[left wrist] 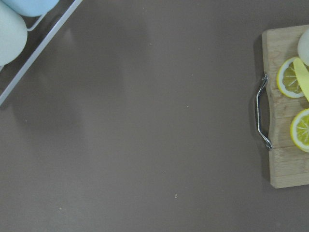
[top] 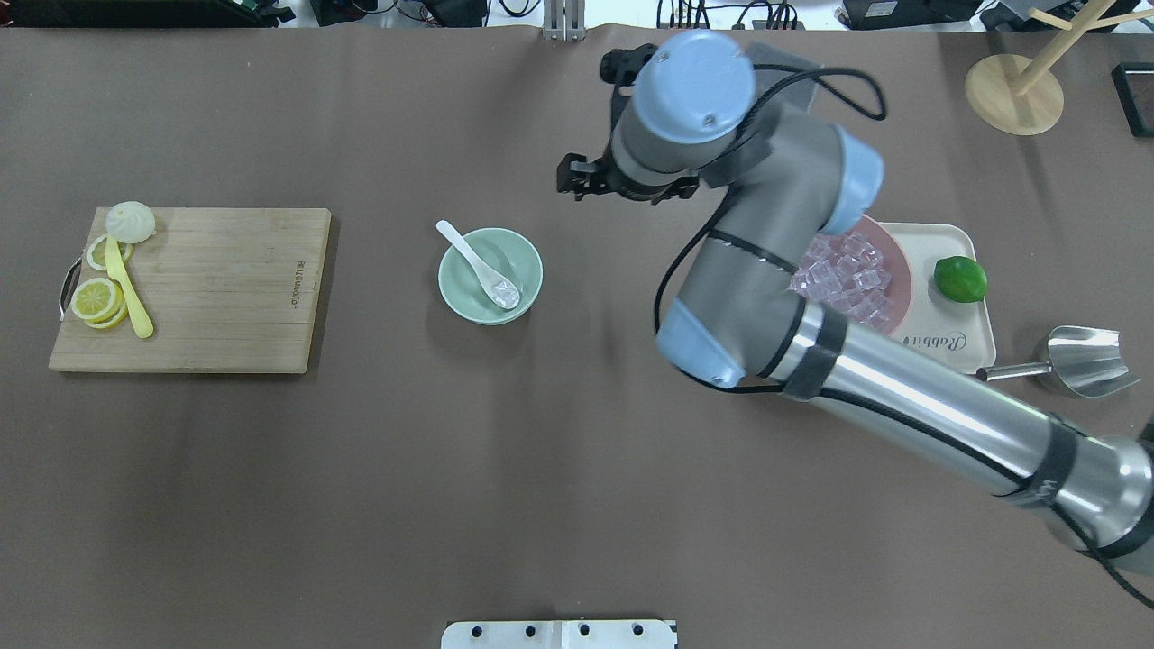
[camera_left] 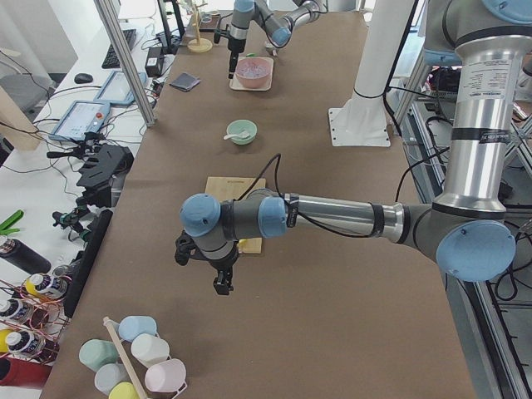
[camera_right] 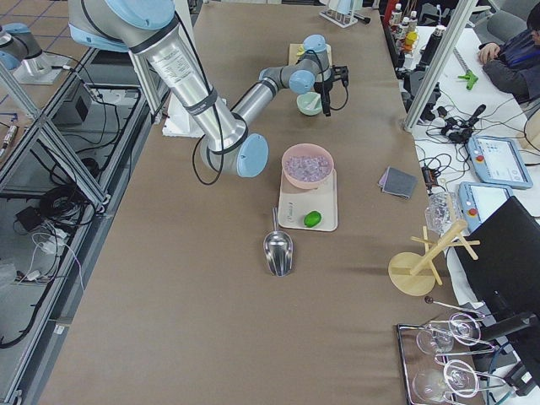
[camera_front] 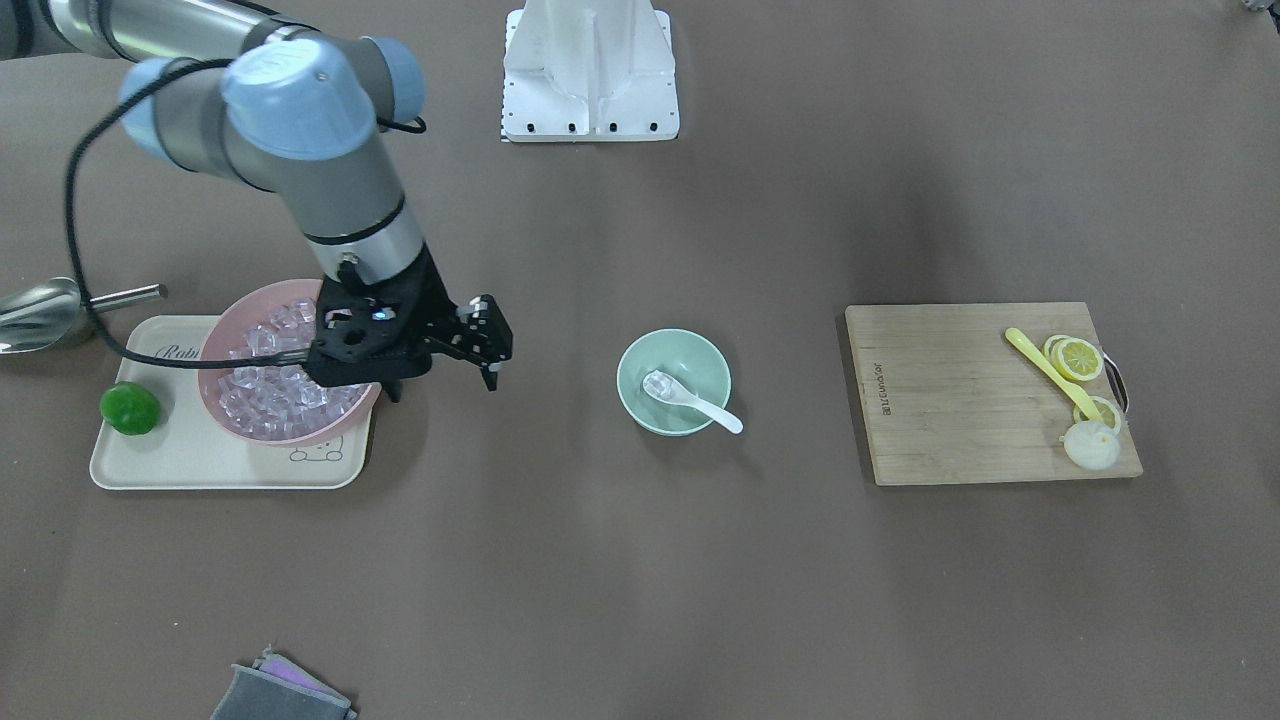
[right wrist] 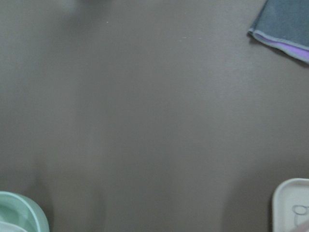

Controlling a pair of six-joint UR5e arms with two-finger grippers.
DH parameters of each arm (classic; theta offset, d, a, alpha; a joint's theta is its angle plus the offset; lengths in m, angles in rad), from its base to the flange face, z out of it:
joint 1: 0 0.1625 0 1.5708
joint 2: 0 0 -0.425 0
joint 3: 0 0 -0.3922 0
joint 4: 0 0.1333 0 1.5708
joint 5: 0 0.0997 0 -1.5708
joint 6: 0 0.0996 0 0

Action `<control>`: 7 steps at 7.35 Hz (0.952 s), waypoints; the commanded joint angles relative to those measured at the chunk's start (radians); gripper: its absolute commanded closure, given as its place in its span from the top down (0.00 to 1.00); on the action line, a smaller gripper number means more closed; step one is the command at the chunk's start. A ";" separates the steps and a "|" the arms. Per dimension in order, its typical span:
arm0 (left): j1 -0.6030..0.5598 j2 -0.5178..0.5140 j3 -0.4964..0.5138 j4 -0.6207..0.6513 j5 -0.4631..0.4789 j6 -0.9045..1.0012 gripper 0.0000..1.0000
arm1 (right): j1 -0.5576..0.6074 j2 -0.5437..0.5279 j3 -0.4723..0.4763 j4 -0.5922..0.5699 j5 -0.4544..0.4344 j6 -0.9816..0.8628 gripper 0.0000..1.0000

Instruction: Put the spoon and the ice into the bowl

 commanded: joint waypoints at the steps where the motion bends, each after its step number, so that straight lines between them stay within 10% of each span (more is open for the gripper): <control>1: -0.002 0.065 -0.085 0.000 -0.006 -0.029 0.99 | 0.113 -0.126 0.182 -0.208 0.027 -0.218 1.00; 7: -0.003 0.073 -0.084 0.000 0.000 -0.026 0.99 | 0.521 -0.640 0.240 -0.163 0.200 -0.887 1.00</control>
